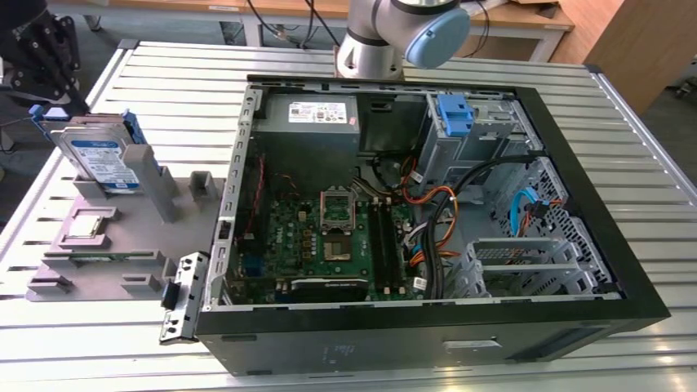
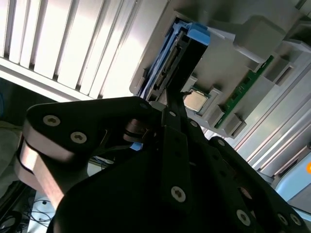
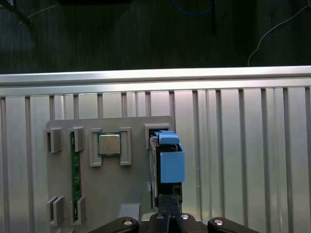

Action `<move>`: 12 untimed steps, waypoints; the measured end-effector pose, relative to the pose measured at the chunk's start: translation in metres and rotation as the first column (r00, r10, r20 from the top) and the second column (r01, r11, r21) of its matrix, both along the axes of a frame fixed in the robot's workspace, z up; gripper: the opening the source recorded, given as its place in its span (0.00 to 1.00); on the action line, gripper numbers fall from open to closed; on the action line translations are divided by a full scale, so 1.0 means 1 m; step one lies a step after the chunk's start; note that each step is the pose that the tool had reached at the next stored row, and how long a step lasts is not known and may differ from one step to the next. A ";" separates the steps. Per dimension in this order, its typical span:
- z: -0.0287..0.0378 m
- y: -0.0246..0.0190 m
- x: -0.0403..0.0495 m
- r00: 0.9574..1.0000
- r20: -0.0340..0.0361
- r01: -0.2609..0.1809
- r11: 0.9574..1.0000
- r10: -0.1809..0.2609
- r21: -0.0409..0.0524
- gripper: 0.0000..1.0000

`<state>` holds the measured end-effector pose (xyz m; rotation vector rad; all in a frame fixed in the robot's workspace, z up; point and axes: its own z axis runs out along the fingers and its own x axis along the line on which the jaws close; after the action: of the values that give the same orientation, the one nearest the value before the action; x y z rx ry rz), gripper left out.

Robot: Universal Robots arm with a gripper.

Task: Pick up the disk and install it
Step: 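Pick up the disk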

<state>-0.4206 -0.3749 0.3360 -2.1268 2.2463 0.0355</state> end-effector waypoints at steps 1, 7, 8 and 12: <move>0.0000 0.0006 0.0000 1.000 0.000 0.000 1.000 0.000 0.000 0.11; -0.0006 0.0014 0.0000 1.000 0.003 0.001 1.000 -0.001 0.000 0.11; -0.0006 0.0014 0.0000 1.000 0.003 0.001 1.000 -0.001 0.000 0.11; -0.0008 0.0015 -0.0006 1.000 0.007 0.001 1.000 -0.001 0.000 0.11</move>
<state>-0.4212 -0.3734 0.3351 -2.1225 2.2437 0.0283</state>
